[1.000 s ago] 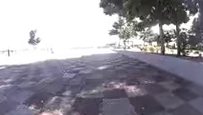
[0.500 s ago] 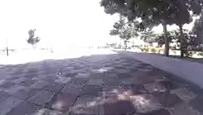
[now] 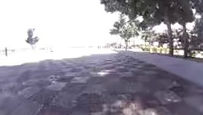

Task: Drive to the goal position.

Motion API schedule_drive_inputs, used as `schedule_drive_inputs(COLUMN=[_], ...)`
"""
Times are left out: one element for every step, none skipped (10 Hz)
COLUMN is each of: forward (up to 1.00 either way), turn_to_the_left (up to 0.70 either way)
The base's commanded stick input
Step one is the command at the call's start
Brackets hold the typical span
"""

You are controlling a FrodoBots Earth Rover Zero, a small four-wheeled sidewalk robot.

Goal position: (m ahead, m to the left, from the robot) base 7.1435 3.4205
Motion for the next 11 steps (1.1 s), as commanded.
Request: schedule_drive_inputs(forward=[0.70,0.70,0.70,0.70,0.70,0.70,0.70,0.70,0.70,0.70,0.00], turn_to_the_left=[0.00,0.00,0.00,0.00,0.00,0.00,0.00,0.00,0.00,0.00,0.00])
